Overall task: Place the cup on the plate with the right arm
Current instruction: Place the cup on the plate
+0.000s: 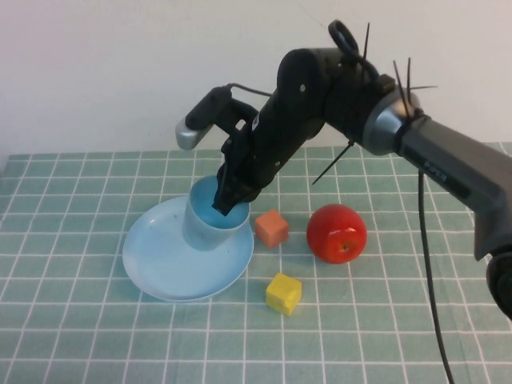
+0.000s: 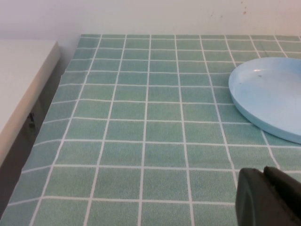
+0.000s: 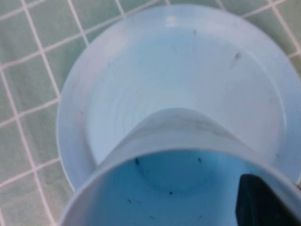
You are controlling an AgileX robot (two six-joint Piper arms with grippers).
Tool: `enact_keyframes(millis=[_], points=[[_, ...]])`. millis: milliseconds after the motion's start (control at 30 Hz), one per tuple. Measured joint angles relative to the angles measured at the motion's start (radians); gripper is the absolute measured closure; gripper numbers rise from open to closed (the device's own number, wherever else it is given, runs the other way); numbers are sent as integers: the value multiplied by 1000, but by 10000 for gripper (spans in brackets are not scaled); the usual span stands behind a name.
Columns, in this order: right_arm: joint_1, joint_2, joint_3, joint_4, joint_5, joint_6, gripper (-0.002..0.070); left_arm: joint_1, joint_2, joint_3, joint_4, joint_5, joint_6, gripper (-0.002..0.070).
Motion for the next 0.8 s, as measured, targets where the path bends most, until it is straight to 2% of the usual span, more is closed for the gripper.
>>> enact_keyframes(millis=[267,467,533,800], points=[[0,72,-2,12,-4,-48,641,0,0,0,0,0,0,678],[0,76,-26,16,2,-54,515,0,0,0,0,0,0,678],[0,76,-45,16,12,-56,496,0,0,0,0,0,0,678],[0,51,-186,1,91,-62,490,0,0,0,0,0,0,678]])
